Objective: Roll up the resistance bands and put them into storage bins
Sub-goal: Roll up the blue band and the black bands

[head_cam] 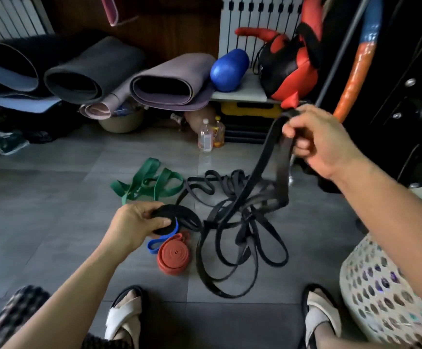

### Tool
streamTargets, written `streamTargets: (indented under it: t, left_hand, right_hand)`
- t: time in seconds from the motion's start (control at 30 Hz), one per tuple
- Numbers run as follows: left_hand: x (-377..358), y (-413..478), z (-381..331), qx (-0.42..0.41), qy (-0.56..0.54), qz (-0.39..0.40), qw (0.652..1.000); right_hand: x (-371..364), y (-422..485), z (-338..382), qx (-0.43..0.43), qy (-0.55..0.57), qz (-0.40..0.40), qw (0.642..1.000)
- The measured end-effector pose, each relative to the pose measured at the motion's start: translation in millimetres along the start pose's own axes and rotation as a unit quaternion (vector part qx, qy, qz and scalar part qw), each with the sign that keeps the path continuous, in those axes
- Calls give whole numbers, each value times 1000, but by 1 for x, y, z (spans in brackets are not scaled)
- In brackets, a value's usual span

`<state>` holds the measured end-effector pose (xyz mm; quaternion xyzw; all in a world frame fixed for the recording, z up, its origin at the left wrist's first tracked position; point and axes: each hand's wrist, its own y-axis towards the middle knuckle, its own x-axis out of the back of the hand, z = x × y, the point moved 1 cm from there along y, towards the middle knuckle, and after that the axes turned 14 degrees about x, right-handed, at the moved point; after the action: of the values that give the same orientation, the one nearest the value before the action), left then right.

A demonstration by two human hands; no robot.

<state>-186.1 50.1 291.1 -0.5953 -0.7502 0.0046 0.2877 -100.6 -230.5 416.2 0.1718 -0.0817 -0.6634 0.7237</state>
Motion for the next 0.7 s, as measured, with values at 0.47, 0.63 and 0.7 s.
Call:
streamTargets:
  t: [0.47, 0.63, 0.7]
  left_hand:
    - [-1, -20, -11, -21, -74, 17, 997]
    - [-2, -29, -35, -81, -152, 60, 983]
    - [-7, -32, -45, -99, -174, 82, 976]
  right_hand:
    - [59, 64, 49, 97, -199, -134, 966]
    - [73, 23, -60, -132, -587, 93, 794]
    - [46, -12, -96, -103, -548, 207, 804]
